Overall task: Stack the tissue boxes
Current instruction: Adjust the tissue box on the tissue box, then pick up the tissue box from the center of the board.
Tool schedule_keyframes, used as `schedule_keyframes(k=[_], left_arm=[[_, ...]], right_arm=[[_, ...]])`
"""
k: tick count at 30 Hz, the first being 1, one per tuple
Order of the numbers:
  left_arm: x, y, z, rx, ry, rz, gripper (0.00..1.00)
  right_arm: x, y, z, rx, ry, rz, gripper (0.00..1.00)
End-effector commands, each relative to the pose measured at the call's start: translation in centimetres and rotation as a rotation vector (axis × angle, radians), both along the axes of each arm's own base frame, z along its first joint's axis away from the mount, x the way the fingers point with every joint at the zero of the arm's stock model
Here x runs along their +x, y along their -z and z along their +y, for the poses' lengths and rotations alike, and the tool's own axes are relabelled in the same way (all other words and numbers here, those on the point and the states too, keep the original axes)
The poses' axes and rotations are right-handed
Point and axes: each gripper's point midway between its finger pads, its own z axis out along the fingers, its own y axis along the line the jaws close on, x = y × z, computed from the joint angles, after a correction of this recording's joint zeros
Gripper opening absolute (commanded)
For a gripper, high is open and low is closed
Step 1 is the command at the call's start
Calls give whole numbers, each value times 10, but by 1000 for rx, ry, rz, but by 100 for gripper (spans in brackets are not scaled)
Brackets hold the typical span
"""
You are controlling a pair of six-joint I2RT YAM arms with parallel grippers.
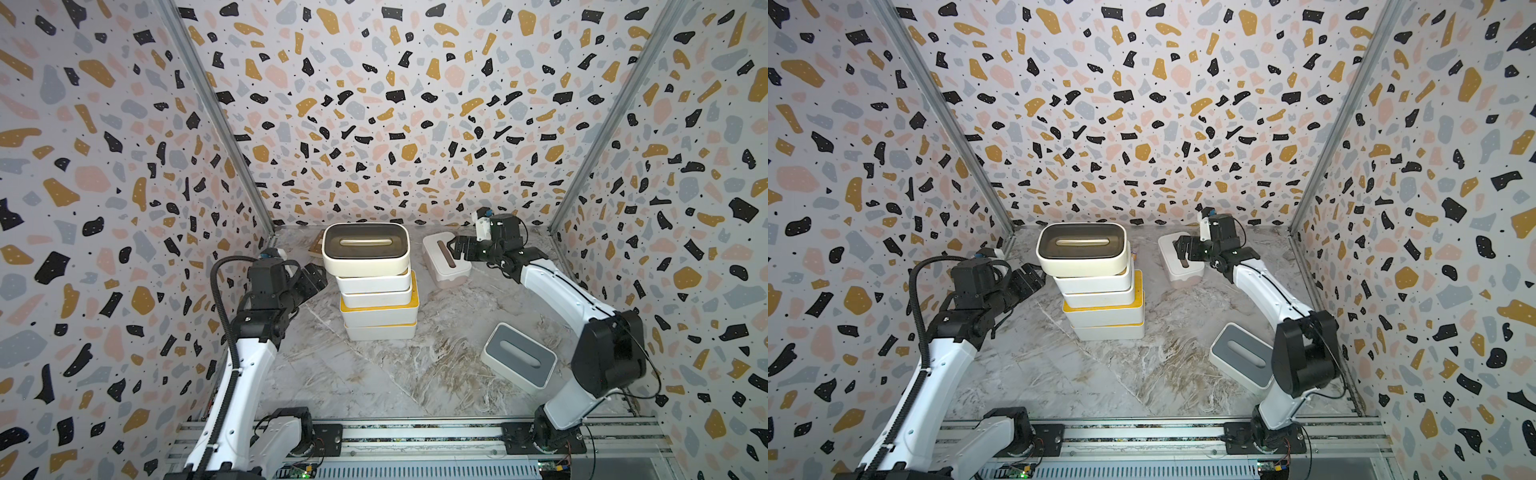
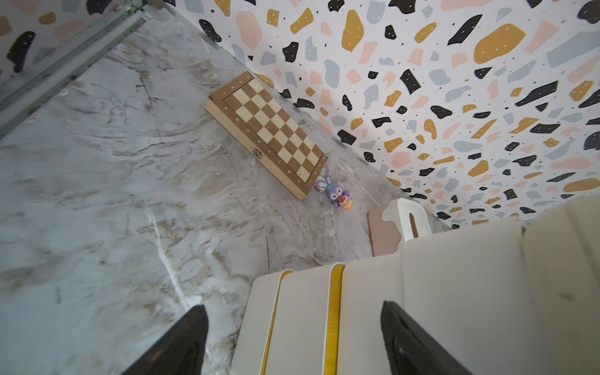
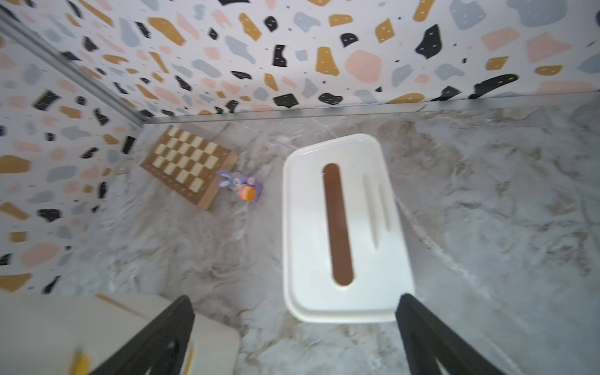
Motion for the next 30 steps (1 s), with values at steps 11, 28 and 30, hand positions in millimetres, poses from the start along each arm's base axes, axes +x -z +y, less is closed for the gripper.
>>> schedule_keyframes(k=[11, 28, 30], left_arm=[[-26, -9, 7, 39, -24, 3, 84], [-29, -15, 8, 22, -43, -16, 84], [-29, -15, 8, 25, -42, -18, 84]], right_arm=[[47, 85, -20, -328, -106, 146, 99], [67, 140, -5, -458, -174, 206, 84], [66, 146, -3, -451, -187, 217, 82]])
